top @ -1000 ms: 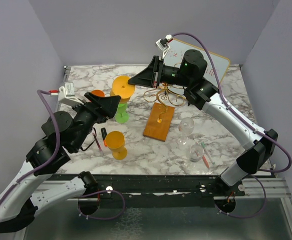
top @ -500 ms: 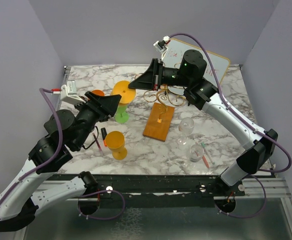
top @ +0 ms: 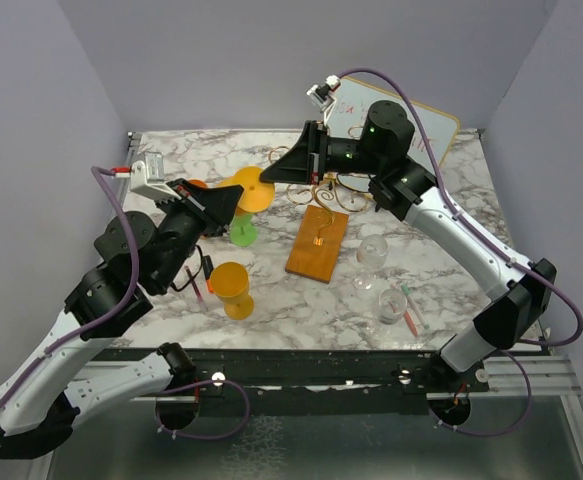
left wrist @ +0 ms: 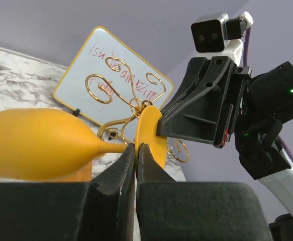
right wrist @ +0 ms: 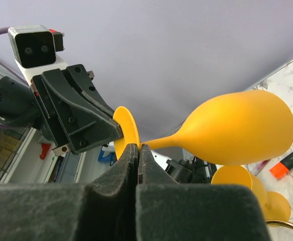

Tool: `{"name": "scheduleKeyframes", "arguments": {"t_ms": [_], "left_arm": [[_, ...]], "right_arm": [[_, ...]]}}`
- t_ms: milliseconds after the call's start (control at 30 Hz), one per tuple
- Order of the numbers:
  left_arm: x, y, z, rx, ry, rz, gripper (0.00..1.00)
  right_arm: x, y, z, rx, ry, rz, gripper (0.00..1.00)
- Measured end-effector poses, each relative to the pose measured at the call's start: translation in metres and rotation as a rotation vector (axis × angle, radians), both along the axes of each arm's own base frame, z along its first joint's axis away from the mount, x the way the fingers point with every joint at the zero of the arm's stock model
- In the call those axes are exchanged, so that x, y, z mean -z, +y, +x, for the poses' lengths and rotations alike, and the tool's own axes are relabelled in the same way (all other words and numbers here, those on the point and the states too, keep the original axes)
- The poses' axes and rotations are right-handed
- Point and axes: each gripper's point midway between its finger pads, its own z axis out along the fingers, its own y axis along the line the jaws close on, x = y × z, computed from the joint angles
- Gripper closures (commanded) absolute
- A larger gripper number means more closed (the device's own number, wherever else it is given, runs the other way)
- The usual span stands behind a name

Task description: Place the wine glass upside down on the wine glass rack

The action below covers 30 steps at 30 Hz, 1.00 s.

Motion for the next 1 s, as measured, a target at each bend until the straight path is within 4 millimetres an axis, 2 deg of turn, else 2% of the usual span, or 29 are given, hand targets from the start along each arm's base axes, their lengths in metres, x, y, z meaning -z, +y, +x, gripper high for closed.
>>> {"name": "scheduleKeyframes", "arguments": {"t_ms": [33, 167, 200, 267, 467, 633, 867, 1000], "left_arm": [[-0.002, 0.0, 0.0, 0.002, -0.004, 0.003, 1.0], [-0.009, -0.002, 0.001, 0.009, -0.028, 0.027, 1.0], [-0.011, -0.003, 0.002, 0.009, -0.035, 0.036, 1.0], [-0.014, -0.006, 0.007, 0.002, -0.046, 0.067, 1.0], [-0.027, -0.003, 0.024, -0.07, -0.098, 0.152, 1.0], [-0.05, 0.012, 0.031, -0.159, -0.169, 0.182, 1.0], [-0.066, 0.012, 0.051, -0.253, -0.209, 0.231, 1.0], [-0.059, 0.009, 0.074, -0.287, -0.194, 0.276, 1.0]], "right_arm": [[0.0, 0.0, 0.0, 0.0, 0.0, 0.0, 0.92], [-0.001, 0.0, 0.0, 0.002, -0.008, 0.002, 0.53], [0.0, 0.0, 0.0, 0.002, -0.007, -0.001, 0.45], [0.003, 0.001, 0.001, 0.012, -0.005, -0.015, 0.37], [0.009, -0.003, 0.013, 0.091, -0.01, -0.036, 0.31], [0.011, -0.021, 0.024, 0.207, -0.025, -0.044, 0.29], [-0.016, -0.058, 0.028, 0.418, -0.159, -0.021, 0.31], [-0.029, -0.084, 0.021, 0.525, -0.239, -0.001, 0.32]]}}
